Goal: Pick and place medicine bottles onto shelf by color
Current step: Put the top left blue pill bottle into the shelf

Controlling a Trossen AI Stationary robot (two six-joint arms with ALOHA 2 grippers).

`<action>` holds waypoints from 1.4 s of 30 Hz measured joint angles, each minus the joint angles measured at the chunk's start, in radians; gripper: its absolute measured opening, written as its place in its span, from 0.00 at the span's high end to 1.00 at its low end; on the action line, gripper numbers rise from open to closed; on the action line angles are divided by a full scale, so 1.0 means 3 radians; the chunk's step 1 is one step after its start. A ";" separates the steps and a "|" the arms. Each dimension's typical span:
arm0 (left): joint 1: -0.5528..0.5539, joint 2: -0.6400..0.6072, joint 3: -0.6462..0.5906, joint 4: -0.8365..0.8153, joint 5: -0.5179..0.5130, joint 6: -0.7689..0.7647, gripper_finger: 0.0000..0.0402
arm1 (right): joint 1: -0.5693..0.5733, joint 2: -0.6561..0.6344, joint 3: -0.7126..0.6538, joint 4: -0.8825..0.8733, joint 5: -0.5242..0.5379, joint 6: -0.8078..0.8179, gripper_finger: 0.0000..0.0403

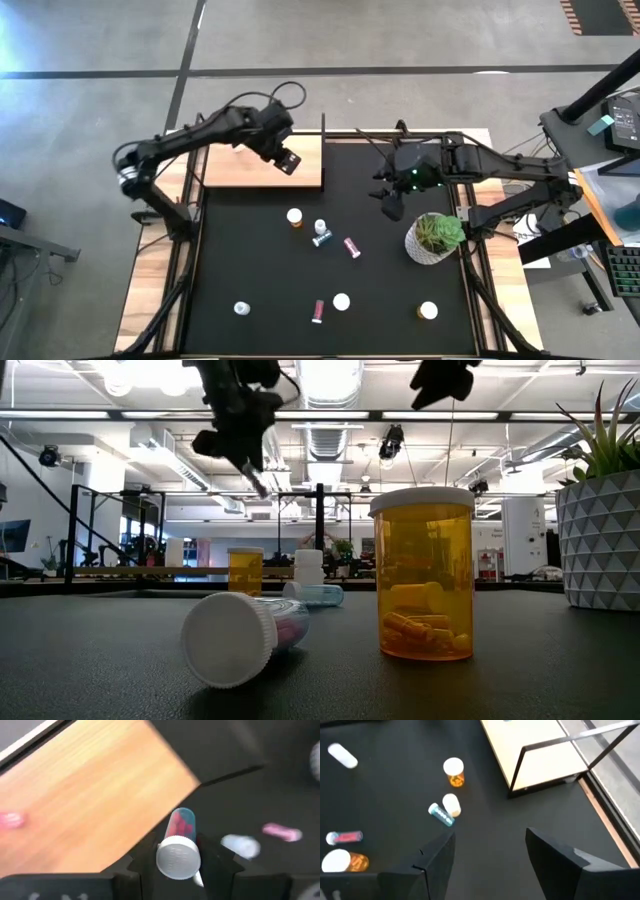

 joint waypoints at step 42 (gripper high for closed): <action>0.0835 0.1033 0.0118 0.0003 -0.0736 0.1062 0.74 | -0.0003 -0.1921 -0.2897 0.3506 0.0066 -0.0337 0.44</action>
